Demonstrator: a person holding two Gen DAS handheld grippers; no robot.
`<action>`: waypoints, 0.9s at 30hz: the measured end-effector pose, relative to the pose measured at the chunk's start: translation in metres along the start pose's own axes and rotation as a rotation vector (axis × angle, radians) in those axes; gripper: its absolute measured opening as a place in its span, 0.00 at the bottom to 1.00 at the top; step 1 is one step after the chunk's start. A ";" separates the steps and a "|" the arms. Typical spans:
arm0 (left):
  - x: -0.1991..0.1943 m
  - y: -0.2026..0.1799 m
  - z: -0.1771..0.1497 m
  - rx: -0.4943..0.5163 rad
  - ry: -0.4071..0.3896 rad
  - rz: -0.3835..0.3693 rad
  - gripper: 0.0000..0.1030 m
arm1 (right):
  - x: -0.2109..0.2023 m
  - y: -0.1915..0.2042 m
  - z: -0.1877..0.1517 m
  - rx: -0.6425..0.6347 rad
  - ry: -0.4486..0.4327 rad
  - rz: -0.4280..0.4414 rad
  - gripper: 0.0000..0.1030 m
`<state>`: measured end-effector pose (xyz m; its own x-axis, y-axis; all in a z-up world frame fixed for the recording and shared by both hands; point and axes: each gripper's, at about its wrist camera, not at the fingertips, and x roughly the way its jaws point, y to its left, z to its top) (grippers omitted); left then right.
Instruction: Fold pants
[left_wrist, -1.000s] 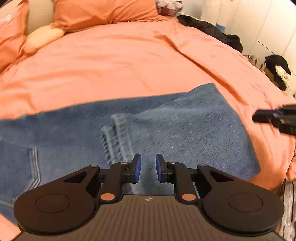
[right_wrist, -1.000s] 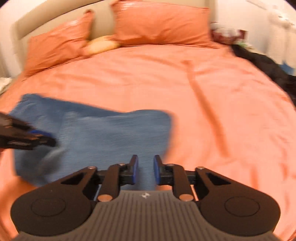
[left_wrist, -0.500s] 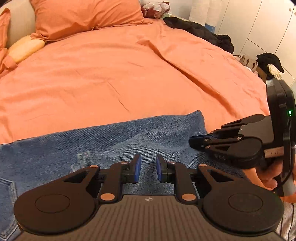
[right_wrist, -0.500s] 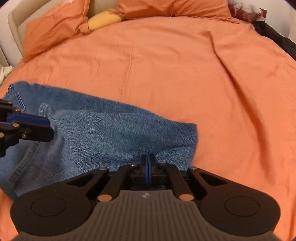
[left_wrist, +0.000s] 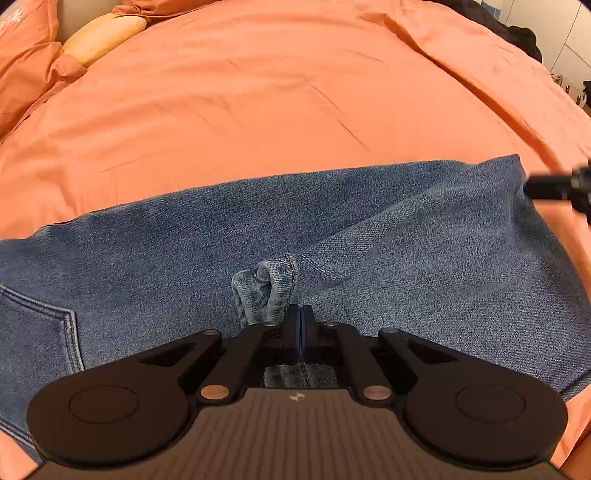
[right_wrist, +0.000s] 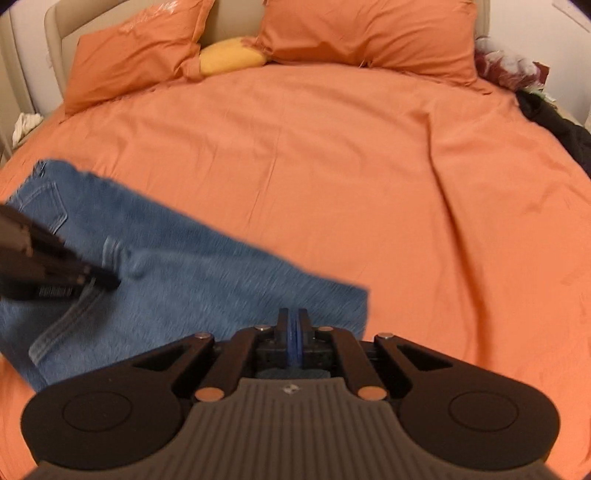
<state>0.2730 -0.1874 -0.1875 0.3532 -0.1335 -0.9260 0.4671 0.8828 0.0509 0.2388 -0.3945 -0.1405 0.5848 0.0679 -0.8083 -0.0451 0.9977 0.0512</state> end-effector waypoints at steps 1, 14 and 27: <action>0.000 -0.001 -0.001 0.003 0.004 0.008 0.06 | 0.006 -0.003 0.002 0.015 0.008 -0.008 0.00; -0.009 -0.011 -0.011 0.020 0.031 0.074 0.08 | 0.011 -0.008 -0.007 0.122 0.118 0.075 0.01; -0.057 -0.007 -0.067 -0.024 -0.118 -0.018 0.07 | -0.056 0.034 -0.093 0.114 0.126 0.116 0.29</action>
<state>0.1955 -0.1562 -0.1602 0.4385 -0.2004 -0.8761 0.4552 0.8901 0.0243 0.1295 -0.3650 -0.1480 0.4746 0.1881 -0.8599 -0.0100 0.9780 0.2084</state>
